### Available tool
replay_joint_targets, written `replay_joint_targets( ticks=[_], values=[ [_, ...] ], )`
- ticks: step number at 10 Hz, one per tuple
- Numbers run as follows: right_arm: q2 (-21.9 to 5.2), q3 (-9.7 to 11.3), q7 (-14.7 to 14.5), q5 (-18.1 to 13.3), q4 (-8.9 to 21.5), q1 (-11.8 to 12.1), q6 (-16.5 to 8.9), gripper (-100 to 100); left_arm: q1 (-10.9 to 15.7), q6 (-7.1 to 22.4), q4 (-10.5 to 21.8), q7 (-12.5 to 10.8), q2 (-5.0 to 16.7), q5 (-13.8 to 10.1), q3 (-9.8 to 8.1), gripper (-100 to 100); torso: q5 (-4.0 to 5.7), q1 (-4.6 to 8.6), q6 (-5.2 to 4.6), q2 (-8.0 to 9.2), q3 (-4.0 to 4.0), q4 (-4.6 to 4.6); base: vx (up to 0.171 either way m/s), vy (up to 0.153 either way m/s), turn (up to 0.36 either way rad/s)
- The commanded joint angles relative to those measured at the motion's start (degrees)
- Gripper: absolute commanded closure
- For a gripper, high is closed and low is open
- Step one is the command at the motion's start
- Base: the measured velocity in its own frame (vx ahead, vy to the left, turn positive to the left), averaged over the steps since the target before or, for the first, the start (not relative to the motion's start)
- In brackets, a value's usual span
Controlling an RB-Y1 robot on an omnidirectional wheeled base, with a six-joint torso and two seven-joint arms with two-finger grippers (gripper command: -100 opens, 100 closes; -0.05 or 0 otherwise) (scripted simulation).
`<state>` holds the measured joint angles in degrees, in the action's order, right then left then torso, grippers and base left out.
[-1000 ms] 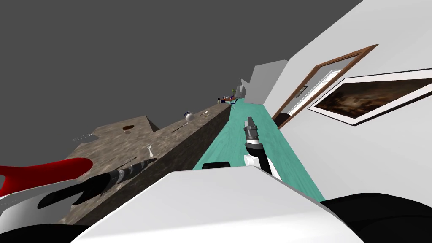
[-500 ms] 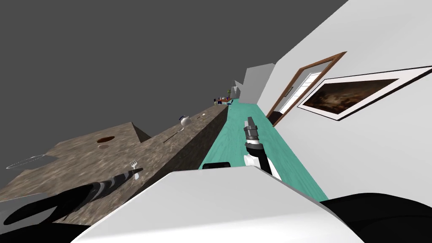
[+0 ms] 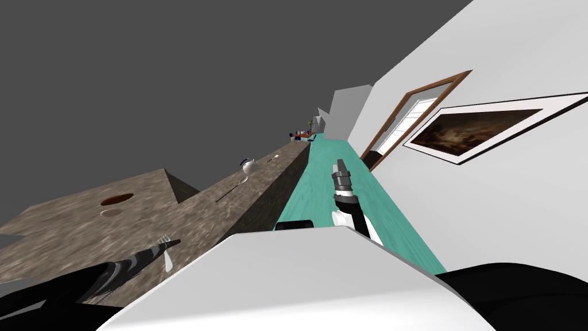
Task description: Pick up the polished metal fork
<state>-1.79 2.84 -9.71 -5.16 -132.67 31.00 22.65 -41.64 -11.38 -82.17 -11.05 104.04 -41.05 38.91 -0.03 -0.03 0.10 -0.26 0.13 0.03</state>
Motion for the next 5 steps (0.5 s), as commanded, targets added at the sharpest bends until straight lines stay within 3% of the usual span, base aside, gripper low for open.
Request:
replay_joint_targets(
  ticks=[1, 3, 4, 5],
  values=[
    [0.00, 0.00, 0.00, 0.00, 0.00, 0.00, 0.00, 0, -1.38, 1.41, 0.89, -0.53, -0.50, -1.25, 1.08, -100, 0.00, 0.00, 0.00, 0.00, 0.00, 0.00, 0.184, 0.104, -0.159],
    [-0.01, -0.01, 0.00, 0.00, 0.00, 0.01, 0.00, 0, -2.05, 2.38, 1.39, -0.99, -1.00, -1.80, 1.92, -100, -0.12, -0.47, -0.02, -0.49, 0.30, 0.13, 0.154, 0.153, -0.101],
    [-0.01, -0.01, 0.00, 0.00, 0.00, 0.01, 0.00, 0, -2.64, 2.38, 0.48, 0.04, -0.25, -2.86, 0.85, -100, -0.12, -0.46, 0.00, -0.36, 0.23, 0.10, 0.011, 0.024, -0.025],
    [0.00, 0.00, 0.00, 0.00, 0.00, 0.00, 0.00, 0, -2.69, 2.45, 0.52, -0.07, -0.22, -2.90, 0.89, 0, -0.05, -0.08, 0.01, -0.04, 0.05, 0.03, 0.000, 0.000, 0.000]
  ],
)
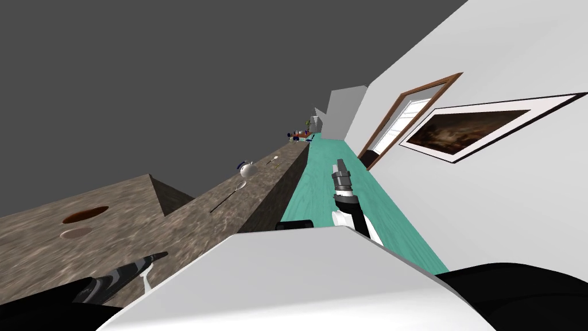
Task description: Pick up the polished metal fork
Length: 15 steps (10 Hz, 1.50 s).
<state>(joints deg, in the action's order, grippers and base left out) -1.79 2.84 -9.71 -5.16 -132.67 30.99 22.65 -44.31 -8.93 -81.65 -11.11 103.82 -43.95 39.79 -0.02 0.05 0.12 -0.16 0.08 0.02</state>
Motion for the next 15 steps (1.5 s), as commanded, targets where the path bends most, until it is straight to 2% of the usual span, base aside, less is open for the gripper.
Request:
replay_joint_targets(
  ticks=[1, 4, 5, 6, 7, 11, 12, 13, 15],
  values=[
    [0.00, 0.00, 0.00, 0.00, 0.00, 0.00, 0.00, 0, 0.28, 0.31, 0.91, 0.34, -1.76, 0.84, -0.13, -100, 0.00, 0.00, 0.00, 0.00, 0.00, 0.00, -0.004, 0.005, -0.015],
    [0.00, 0.00, 0.00, 0.00, 0.00, 0.00, 0.00, 0, 0.84, 0.93, 2.72, 1.01, -5.27, 2.52, -0.38, -100, 0.00, 0.03, 0.01, 0.11, -0.07, -0.03, -0.005, 0.006, -0.018],
    [0.00, 0.00, 0.00, 0.00, 0.00, 0.00, 0.00, 0, 0.94, 1.03, 3.02, 1.12, -5.86, 2.80, -0.42, -100, 0.01, 0.03, 0.01, 0.11, -0.07, -0.03, -0.005, 0.005, -0.017],
    [0.00, 0.00, 0.00, 0.00, 0.00, 0.00, 0.00, 0, -0.04, 0.88, 2.42, 1.56, -5.02, 1.88, -1.16, -100, 0.01, 0.03, 0.00, 0.11, -0.07, -0.03, 0.000, 0.000, 0.000],
    [0.00, 0.00, 0.00, 0.00, 0.00, 0.00, 0.00, 0, 0.01, 0.90, 2.48, 1.53, -5.10, 1.96, -1.12, 100, 0.02, 0.05, 0.00, 0.09, -0.06, -0.03, 0.000, 0.000, 0.000],
    [0.00, 0.00, 0.00, 0.00, 0.00, 0.00, 0.00, 0, -0.01, 0.94, 2.49, 1.48, -5.10, 1.92, -1.11, 100, 0.00, 0.03, -0.02, 0.10, -0.07, -0.03, 0.000, 0.000, 0.000],
    [0.00, 0.00, 0.00, 0.00, 0.00, 0.00, 0.00, 0, -0.01, 0.94, 2.49, 1.48, -5.10, 1.92, -1.11, 0, 0.00, 0.03, -0.02, 0.10, -0.06, -0.03, 0.000, 0.000, 0.000],
    [0.00, 0.00, 0.00, 0.00, 0.00, 0.00, 0.00, 0, 0.56, 0.62, 1.81, 0.67, -3.51, 1.68, -0.25, 100, 0.00, 0.03, -0.02, 0.10, -0.06, -0.03, 0.007, -0.006, 0.020],
    [0.00, 0.00, 0.00, 0.00, 0.00, 0.00, 0.00, 0, 0.19, 0.21, 0.60, 0.22, -1.17, 0.56, -0.08, 100, 0.03, 0.09, -0.04, 0.05, -0.04, -0.02, 0.008, -0.008, 0.026]
  ],
)
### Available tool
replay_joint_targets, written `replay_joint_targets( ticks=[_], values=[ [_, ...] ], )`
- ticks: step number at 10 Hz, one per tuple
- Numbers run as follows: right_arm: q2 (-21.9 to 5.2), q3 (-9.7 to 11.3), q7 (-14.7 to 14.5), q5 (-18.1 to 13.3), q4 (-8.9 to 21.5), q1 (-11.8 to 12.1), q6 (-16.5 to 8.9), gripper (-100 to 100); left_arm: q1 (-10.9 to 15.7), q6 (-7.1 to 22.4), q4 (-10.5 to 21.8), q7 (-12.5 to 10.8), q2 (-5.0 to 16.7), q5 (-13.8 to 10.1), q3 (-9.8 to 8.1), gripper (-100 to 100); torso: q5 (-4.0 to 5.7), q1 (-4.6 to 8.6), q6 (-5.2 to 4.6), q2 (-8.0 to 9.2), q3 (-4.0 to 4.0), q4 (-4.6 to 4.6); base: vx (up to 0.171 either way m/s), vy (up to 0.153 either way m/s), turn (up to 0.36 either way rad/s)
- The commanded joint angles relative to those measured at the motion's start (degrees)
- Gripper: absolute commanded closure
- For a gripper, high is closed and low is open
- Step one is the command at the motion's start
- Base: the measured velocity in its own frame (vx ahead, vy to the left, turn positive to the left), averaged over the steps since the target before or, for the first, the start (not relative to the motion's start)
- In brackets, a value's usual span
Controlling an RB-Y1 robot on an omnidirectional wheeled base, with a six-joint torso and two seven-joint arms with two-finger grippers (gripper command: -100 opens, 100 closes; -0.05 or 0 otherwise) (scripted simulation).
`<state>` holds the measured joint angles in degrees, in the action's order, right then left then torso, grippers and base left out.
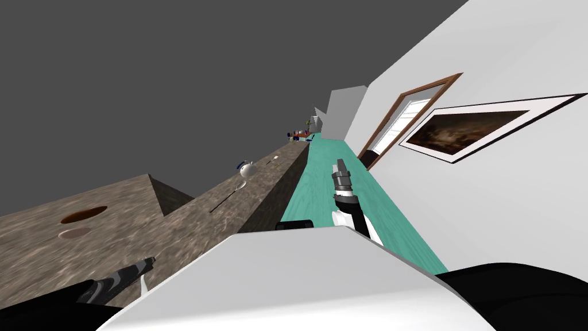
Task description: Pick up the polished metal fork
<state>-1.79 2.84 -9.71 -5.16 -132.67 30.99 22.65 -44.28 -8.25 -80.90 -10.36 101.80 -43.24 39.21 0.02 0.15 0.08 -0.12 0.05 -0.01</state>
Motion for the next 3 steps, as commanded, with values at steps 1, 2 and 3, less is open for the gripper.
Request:
replay_joint_targets(
  ticks=[1, 2, 3],
  values=[
    [0.00, 0.00, 0.00, 0.00, 0.00, 0.00, 0.00, 0, -0.03, -0.68, -0.76, -0.74, 2.02, -0.71, 0.57, 100, 0.00, 0.00, 0.00, 0.00, 0.00, 0.00, 0.004, -0.005, 0.014],
    [0.00, 0.00, 0.00, 0.00, 0.00, 0.00, 0.00, 0, -0.37, -0.34, -0.56, -0.14, 1.24, -0.71, 0.00, 100, 0.00, 0.00, 0.00, 0.01, 0.00, 0.00, 0.000, 0.000, 0.000],
    [0.00, 0.00, 0.00, 0.00, 0.00, 0.00, 0.00, 0, -0.40, -0.43, -0.61, -0.17, 1.38, -0.79, -0.02, 0, -0.04, -0.03, 0.02, 0.03, -0.01, 0.00, 0.000, 0.000, 0.000]
  ],
)
